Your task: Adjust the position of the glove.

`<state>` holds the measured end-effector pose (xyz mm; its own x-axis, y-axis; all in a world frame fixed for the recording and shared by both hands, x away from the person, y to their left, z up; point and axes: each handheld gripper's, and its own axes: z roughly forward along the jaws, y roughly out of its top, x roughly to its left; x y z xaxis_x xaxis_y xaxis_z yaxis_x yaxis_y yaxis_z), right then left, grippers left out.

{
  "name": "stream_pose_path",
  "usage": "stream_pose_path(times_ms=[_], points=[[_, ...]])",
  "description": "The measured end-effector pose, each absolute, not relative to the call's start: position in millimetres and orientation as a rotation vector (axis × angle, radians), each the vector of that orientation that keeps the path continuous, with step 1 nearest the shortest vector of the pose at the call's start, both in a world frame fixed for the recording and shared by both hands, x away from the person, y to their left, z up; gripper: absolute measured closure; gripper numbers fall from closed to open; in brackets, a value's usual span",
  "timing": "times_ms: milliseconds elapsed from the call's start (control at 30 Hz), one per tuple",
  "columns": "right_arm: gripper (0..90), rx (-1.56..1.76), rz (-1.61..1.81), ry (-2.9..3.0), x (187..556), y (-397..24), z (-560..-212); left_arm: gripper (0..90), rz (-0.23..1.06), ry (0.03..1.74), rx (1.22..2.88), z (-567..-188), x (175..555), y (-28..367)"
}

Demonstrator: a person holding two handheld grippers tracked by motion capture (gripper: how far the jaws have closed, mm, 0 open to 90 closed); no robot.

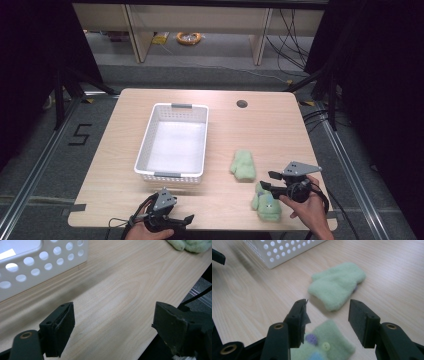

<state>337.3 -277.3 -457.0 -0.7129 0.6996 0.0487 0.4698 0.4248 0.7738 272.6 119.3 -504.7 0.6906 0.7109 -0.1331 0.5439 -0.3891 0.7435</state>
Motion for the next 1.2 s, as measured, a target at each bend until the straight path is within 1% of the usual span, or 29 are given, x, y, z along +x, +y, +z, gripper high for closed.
stream_pose_path(times_ms=[167, 200, 367, 500, 600, 667, 767, 1000, 1067, 1200], points=[[50.9, 1.009, 1.167, 2.427, 350, -269, -453, 17.3, 0.225, 0.973, 2.077, -504, 272, 119], [51.1, 0.986, 1.164, 2.433, 354, -268, -453, 17.3, 0.247, 0.955, 2.079, -505, 273, 120], [49.7, 0.950, 1.130, 2.466, 369, -260, -452, 17.2, 0.226, 0.964, 2.086, -504, 272, 120], [53.0, 0.972, 1.094, 2.493, 377, -251, -453, 17.3, 0.240, 0.954, 2.084, -505, 273, 120], [57.0, 0.917, 1.078, 2.489, 387, -245, -456, 17.3, 0.227, 0.969, 2.076, -505, 272, 119], [57.8, 0.914, 1.058, 2.505, 389, -243, -457, 17.3, 0.222, 0.972, 2.081, -504, 272, 120], [61.8, 0.859, 1.019, 2.525, 403, -234, -461, 17.3, 0.258, 0.952, 2.093, -504, 273, 121], [63.1, 0.871, 0.960, 2.578, 425, -219, -469, 17.3, 0.255, 0.956, 2.085, -504, 273, 121], [63.2, 0.890, 0.938, 2.597, 430, -216, -472, 17.3, 0.241, 0.959, 2.063, -505, 272, 120], [62.8, 0.883, 0.921, 2.603, 437, -213, -477, 17.3, 0.215, 0.972, 2.072, -504, 272, 120]])
